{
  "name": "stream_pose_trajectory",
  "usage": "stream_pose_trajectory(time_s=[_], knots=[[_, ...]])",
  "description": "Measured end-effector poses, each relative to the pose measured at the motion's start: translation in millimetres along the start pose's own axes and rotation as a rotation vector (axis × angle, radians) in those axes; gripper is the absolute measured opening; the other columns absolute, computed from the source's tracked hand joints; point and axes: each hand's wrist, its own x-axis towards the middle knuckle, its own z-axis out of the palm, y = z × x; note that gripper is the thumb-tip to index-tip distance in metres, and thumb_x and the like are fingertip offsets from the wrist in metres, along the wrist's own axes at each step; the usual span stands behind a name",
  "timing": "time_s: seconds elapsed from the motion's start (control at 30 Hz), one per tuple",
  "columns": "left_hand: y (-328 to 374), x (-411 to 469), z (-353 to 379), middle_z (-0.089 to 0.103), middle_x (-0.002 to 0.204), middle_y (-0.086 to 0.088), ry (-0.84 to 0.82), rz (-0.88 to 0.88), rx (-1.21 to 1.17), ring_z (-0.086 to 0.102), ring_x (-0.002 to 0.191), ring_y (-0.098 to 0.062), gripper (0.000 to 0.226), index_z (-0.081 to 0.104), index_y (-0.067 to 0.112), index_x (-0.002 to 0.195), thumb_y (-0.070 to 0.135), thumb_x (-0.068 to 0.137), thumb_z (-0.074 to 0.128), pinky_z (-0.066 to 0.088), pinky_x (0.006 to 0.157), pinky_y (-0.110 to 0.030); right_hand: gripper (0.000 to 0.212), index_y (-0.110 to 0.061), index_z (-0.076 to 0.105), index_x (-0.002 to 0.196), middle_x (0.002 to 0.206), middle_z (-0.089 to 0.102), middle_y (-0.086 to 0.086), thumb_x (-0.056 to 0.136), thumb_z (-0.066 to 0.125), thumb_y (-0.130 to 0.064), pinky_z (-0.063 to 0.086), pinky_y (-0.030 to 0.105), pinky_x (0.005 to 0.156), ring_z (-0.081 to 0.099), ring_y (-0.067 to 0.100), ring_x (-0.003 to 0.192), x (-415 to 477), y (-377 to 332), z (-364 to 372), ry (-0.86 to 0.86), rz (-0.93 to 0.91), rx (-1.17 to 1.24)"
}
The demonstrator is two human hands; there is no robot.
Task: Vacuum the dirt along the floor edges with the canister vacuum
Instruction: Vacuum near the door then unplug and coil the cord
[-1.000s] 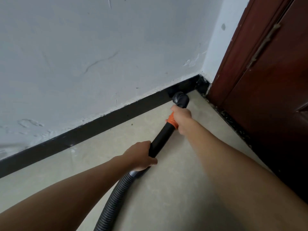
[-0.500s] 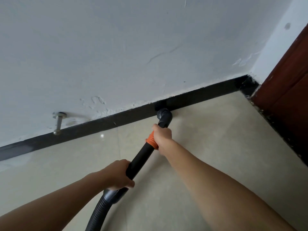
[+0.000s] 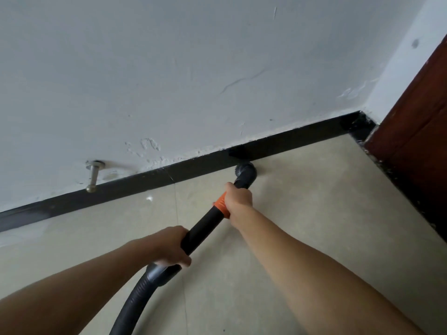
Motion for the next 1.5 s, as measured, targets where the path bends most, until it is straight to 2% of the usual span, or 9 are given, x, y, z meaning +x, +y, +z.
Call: stream_pose_trajectory(time_s=[0.13,0.43,0.67,0.8,0.93,1.1,1.2,1.33,1.5], knots=[[50.7,15.7,-4.4,0.061,0.096,0.001,-0.022,0.106,0.017,0.06,0.088,-0.018,0.031,0.051,0.022,0.099,0.03,0.076,0.07,0.045,0.071,-0.026,0.035,-0.01,0.051,0.113,0.099,0.069,0.013,0.09,0.057,-0.034,0.059,0.041,0.081,0.07,0.029,0.084,15.2,-12.8,-54.3,0.14,-0.037,0.076],[9.4,-6.3,-1.3,0.057,0.081,0.007,0.017,-0.029,-0.065,0.058,0.078,-0.013,0.026,0.047,0.026,0.085,0.028,0.073,0.07,0.044,0.065,-0.022,0.049,-0.012,0.049,0.122,0.107,0.063,0.011,0.085,0.061,-0.041,0.058,0.046,0.085,0.068,0.032,0.094,-6.1,-15.6,-2.7,-0.137,0.02,0.035],[17.0,-9.4,-7.0,0.056,0.075,0.007,-0.084,-0.018,0.022,0.056,0.072,-0.011,0.023,0.051,0.023,0.089,0.019,0.072,0.067,0.042,0.058,-0.02,0.042,-0.011,0.047,0.125,0.109,0.063,0.01,0.09,0.056,-0.034,0.056,0.035,0.077,0.065,0.024,0.088,-27.5,27.9,-30.2,0.124,-0.002,0.351],[-10.0,-18.2,-0.5,0.061,0.082,0.005,-0.097,-0.104,-0.058,0.06,0.078,-0.011,0.027,0.051,0.025,0.088,0.02,0.069,0.07,0.045,0.064,-0.02,0.053,-0.012,0.044,0.133,0.116,0.058,0.009,0.091,0.06,-0.041,0.056,0.041,0.088,0.061,0.027,0.1,-38.4,22.9,-12.4,-0.082,0.101,0.223],[-24.1,-21.9,3.3,0.064,0.082,0.003,-0.137,-0.124,-0.115,0.062,0.077,-0.01,0.033,0.054,0.024,0.089,0.022,0.061,0.073,0.048,0.065,-0.019,0.054,-0.016,0.051,0.128,0.111,0.061,0.008,0.084,0.068,-0.044,0.059,0.041,0.084,0.064,0.025,0.097,-48.4,19.0,-6.8,-0.187,0.198,0.267],[33.9,8.4,-10.9,0.06,0.081,0.007,-0.189,0.027,0.095,0.057,0.075,-0.008,0.032,0.053,0.026,0.092,0.023,0.064,0.067,0.044,0.064,-0.017,0.019,-0.012,0.056,0.101,0.085,0.064,0.007,0.091,0.063,-0.026,0.061,0.036,0.078,0.067,0.018,0.074,-47.5,18.6,-72.6,0.001,0.163,0.595],[100.8,35.9,-16.6,0.056,0.083,0.007,-0.183,0.204,0.244,0.054,0.077,-0.009,0.025,0.054,0.023,0.095,0.015,0.074,0.066,0.041,0.063,-0.018,0.024,-0.012,0.052,0.106,0.093,0.063,0.01,0.093,0.062,-0.03,0.056,0.038,0.089,0.067,0.02,0.082,-42.6,14.7,-135.3,0.185,0.129,0.676],[186.5,62.2,-12.4,0.063,0.095,0.0,-0.145,0.439,0.405,0.062,0.088,-0.016,0.03,0.059,0.018,0.103,0.015,0.075,0.067,0.046,0.072,-0.027,0.02,-0.003,0.052,0.088,0.085,0.06,0.013,0.092,0.061,-0.02,0.057,0.036,0.073,0.066,0.024,0.072,-49.7,15.6,-215.0,0.391,0.087,0.893],[238.7,75.8,-1.2,0.062,0.091,0.0,-0.041,0.596,0.489,0.062,0.086,-0.021,0.025,0.057,0.021,0.097,0.019,0.074,0.068,0.045,0.069,-0.029,0.02,-0.006,0.05,0.093,0.095,0.062,0.018,0.09,0.063,-0.021,0.059,0.041,0.076,0.069,0.03,0.08,-43.0,19.6,-263.8,0.435,0.02,0.999]])
